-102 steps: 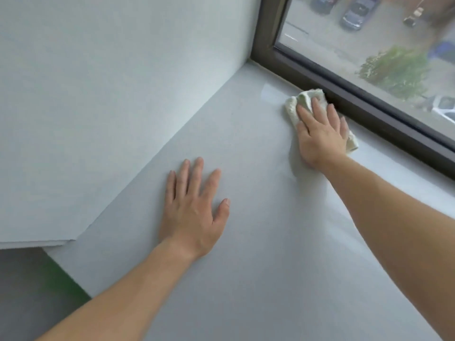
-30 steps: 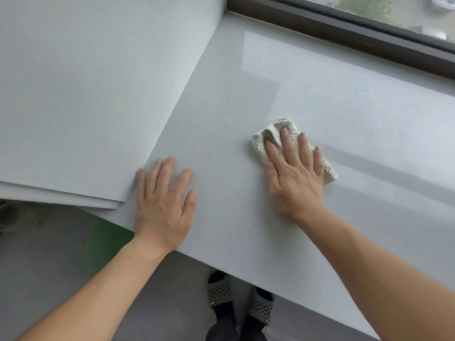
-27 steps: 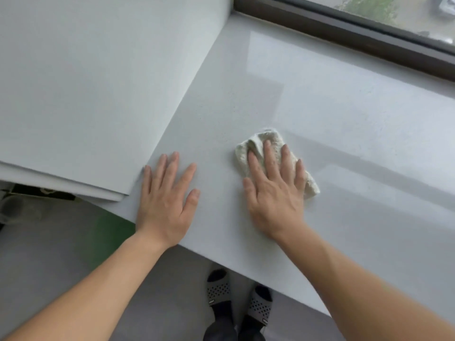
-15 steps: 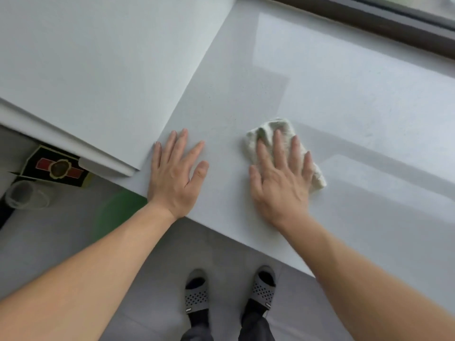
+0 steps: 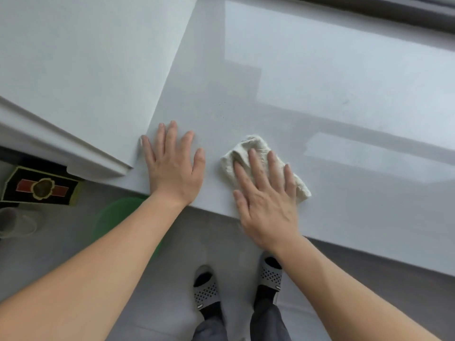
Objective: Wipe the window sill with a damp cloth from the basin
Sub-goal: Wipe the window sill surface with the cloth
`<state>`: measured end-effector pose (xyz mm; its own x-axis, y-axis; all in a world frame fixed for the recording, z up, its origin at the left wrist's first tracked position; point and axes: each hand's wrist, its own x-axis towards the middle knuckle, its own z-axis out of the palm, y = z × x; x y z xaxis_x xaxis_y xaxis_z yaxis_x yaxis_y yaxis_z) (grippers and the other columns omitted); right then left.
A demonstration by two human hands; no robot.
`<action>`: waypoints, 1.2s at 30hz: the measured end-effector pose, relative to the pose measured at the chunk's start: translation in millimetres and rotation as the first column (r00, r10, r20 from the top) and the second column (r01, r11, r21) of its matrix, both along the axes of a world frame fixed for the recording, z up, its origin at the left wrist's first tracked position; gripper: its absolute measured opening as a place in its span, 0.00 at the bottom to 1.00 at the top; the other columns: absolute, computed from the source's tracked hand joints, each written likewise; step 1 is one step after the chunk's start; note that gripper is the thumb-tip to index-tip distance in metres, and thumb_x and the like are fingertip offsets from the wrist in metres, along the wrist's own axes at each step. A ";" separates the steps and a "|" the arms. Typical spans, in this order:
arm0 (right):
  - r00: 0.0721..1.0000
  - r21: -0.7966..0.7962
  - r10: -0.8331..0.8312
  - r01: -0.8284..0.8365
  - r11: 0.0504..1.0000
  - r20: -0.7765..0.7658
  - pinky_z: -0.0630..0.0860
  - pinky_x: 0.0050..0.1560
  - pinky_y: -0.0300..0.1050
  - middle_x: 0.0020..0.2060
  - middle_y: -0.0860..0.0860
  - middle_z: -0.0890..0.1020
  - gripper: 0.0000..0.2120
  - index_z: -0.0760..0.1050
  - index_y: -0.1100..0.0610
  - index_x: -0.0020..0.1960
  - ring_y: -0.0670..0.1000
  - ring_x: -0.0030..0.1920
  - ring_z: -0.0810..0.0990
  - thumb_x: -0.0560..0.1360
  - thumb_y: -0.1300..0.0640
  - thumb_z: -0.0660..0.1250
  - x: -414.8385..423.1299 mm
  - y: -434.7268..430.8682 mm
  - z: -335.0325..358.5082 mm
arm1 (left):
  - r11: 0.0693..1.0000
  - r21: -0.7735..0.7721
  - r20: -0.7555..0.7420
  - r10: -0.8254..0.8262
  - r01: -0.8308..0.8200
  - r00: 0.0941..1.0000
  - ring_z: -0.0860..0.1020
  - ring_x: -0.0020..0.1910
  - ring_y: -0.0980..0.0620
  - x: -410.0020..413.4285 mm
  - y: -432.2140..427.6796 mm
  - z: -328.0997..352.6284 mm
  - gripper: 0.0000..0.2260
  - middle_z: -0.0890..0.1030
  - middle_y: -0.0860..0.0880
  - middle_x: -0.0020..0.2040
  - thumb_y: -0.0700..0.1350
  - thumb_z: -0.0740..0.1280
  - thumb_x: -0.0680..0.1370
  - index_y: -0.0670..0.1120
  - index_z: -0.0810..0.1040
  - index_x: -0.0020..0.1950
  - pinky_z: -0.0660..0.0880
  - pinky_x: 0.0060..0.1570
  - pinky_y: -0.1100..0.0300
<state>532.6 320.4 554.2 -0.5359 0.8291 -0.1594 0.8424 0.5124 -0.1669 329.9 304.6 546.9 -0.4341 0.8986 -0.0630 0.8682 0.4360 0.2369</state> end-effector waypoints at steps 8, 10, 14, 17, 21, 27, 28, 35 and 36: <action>0.993 -0.005 -0.091 0.092 0.996 0.075 0.39 0.78 0.60 0.81 0.44 0.43 0.28 0.46 0.38 0.80 0.53 0.80 0.37 0.81 0.39 0.40 94.4 79.6 -3.3 | 0.979 0.089 0.187 -0.198 0.184 0.962 0.45 0.80 0.50 42.8 33.4 2.6 0.26 0.51 0.48 0.82 0.55 0.49 0.81 0.49 0.60 0.78 0.38 0.77 0.47; 0.962 -0.007 -0.269 0.270 0.963 0.055 0.37 0.77 0.61 0.81 0.44 0.42 0.29 0.47 0.40 0.81 0.54 0.80 0.37 0.80 0.39 0.42 80.6 78.8 -2.0 | 0.976 -0.012 0.099 -0.215 0.218 0.972 0.42 0.80 0.49 50.0 39.8 -2.5 0.28 0.48 0.49 0.82 0.57 0.46 0.81 0.51 0.54 0.80 0.37 0.76 0.44; 0.995 0.018 0.101 -0.101 0.995 0.026 0.44 0.78 0.64 0.82 0.48 0.47 0.28 0.49 0.43 0.81 0.57 0.81 0.40 0.82 0.40 0.45 70.3 17.3 1.4 | 0.963 -0.122 -0.057 -0.247 0.239 0.967 0.39 0.80 0.47 53.7 40.9 -7.9 0.30 0.42 0.48 0.82 0.61 0.42 0.80 0.52 0.47 0.81 0.38 0.76 0.41; 0.953 -0.004 0.300 -0.300 0.954 0.041 0.43 0.78 0.61 0.82 0.45 0.48 0.26 0.50 0.38 0.80 0.55 0.81 0.42 0.83 0.40 0.42 99.0 52.5 2.5 | 0.964 -0.137 -0.071 -0.239 0.228 0.969 0.40 0.80 0.46 54.5 41.3 -5.5 0.31 0.44 0.48 0.82 0.61 0.43 0.79 0.52 0.48 0.81 0.38 0.76 0.40; 0.987 -0.018 -0.163 0.163 0.986 0.018 0.37 0.78 0.59 0.81 0.43 0.43 0.26 0.46 0.37 0.80 0.54 0.81 0.39 0.82 0.40 0.42 101.7 144.6 -1.9 | 0.976 -0.123 -0.052 -0.185 0.178 0.981 0.46 0.80 0.44 65.0 54.5 2.9 0.28 0.53 0.43 0.80 0.58 0.50 0.78 0.48 0.58 0.77 0.37 0.75 0.37; 0.990 -0.004 0.139 -0.140 0.990 -0.029 0.39 0.78 0.61 0.82 0.44 0.47 0.26 0.51 0.40 0.80 0.55 0.81 0.40 0.83 0.41 0.44 75.2 116.9 -0.5 | 0.988 -0.125 -0.063 -0.100 0.091 0.993 0.40 0.80 0.45 81.8 75.8 -5.9 0.30 0.45 0.48 0.82 0.61 0.45 0.78 0.56 0.50 0.80 0.36 0.74 0.36; 0.966 -0.010 0.257 -0.258 0.966 -0.032 0.40 0.78 0.60 0.81 0.43 0.49 0.25 0.53 0.39 0.80 0.54 0.81 0.42 0.83 0.41 0.45 86.8 124.3 1.8 | 0.988 -0.130 -0.073 -0.098 0.088 0.993 0.40 0.80 0.46 82.2 75.5 -6.8 0.30 0.44 0.48 0.82 0.61 0.45 0.78 0.56 0.49 0.80 0.36 0.74 0.36; 0.974 -0.029 -0.228 0.227 0.973 -0.014 0.36 0.77 0.61 0.82 0.44 0.44 0.27 0.49 0.40 0.81 0.55 0.81 0.38 0.82 0.42 0.44 85.2 254.1 -0.5 | 0.991 -0.117 -0.074 -0.067 0.058 0.995 0.41 0.80 0.47 85.0 77.5 -4.8 0.30 0.46 0.50 0.82 0.61 0.48 0.78 0.56 0.52 0.80 0.38 0.75 0.37; 0.977 -0.018 -0.211 0.211 0.977 -0.025 0.36 0.77 0.62 0.82 0.46 0.45 0.27 0.50 0.42 0.81 0.57 0.81 0.39 0.82 0.42 0.45 73.5 246.4 -1.1 | 0.992 -0.113 -0.068 -0.068 0.060 0.995 0.42 0.80 0.47 85.6 77.7 -4.8 0.30 0.47 0.49 0.82 0.61 0.48 0.78 0.56 0.53 0.80 0.38 0.75 0.37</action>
<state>606.1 566.9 553.1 -0.3533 0.9216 -0.1607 0.9264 0.3207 -0.1974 415.5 382.3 542.0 -0.3832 0.9138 -0.1347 0.9081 0.3993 0.1259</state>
